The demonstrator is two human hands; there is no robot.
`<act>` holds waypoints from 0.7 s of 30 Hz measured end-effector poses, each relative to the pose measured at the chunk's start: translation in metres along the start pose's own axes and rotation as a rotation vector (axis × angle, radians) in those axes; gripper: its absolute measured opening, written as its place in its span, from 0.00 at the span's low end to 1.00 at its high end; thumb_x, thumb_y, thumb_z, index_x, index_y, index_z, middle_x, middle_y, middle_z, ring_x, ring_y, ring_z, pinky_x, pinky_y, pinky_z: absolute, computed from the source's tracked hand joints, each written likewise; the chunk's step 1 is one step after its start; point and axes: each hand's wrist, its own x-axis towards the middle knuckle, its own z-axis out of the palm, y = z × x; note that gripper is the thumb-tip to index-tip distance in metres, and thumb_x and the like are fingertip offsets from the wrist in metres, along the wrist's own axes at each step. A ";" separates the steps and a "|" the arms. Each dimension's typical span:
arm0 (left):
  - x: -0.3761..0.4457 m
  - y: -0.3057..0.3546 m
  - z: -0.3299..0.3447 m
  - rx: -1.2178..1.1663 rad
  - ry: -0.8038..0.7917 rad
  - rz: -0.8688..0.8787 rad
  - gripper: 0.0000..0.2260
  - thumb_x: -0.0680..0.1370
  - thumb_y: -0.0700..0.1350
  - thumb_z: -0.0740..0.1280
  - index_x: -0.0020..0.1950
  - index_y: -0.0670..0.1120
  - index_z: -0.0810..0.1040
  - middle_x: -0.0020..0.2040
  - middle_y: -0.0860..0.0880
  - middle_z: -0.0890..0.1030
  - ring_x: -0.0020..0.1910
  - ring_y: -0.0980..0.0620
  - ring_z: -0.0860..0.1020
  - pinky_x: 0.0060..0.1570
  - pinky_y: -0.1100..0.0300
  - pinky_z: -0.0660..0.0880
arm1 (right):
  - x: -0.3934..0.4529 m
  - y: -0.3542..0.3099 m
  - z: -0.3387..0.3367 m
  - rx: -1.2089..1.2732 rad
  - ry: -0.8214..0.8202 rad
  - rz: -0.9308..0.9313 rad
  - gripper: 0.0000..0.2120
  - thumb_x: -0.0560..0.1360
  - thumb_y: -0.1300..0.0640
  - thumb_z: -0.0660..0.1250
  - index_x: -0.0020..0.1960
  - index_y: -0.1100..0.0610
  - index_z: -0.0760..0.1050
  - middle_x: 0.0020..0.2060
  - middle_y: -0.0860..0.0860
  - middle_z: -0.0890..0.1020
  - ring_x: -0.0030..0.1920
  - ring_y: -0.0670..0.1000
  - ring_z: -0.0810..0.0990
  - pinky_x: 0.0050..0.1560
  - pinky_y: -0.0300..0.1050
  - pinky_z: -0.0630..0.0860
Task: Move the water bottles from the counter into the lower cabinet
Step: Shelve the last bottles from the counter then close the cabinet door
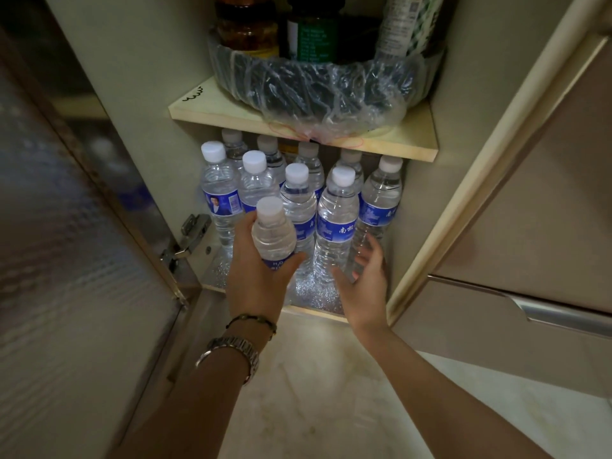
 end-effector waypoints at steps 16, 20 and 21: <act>-0.010 0.017 0.037 -0.064 -0.146 -0.026 0.31 0.64 0.40 0.78 0.59 0.59 0.66 0.55 0.55 0.78 0.55 0.53 0.77 0.56 0.48 0.76 | -0.077 0.026 0.003 -0.080 0.023 0.071 0.28 0.67 0.58 0.76 0.64 0.55 0.68 0.54 0.50 0.75 0.54 0.50 0.76 0.55 0.54 0.76; -0.011 0.020 0.051 -0.054 -0.209 -0.002 0.32 0.64 0.41 0.78 0.63 0.55 0.68 0.58 0.54 0.76 0.58 0.52 0.75 0.58 0.48 0.75 | -0.076 0.023 0.011 0.029 0.142 0.183 0.21 0.68 0.59 0.75 0.56 0.52 0.70 0.50 0.51 0.76 0.48 0.49 0.77 0.51 0.48 0.76; -0.011 0.021 0.054 -0.030 -0.217 0.022 0.33 0.63 0.41 0.78 0.64 0.53 0.69 0.58 0.56 0.75 0.60 0.51 0.74 0.59 0.48 0.74 | -0.073 0.022 0.012 0.058 0.188 0.222 0.20 0.68 0.60 0.75 0.55 0.51 0.70 0.49 0.52 0.76 0.47 0.50 0.77 0.50 0.46 0.76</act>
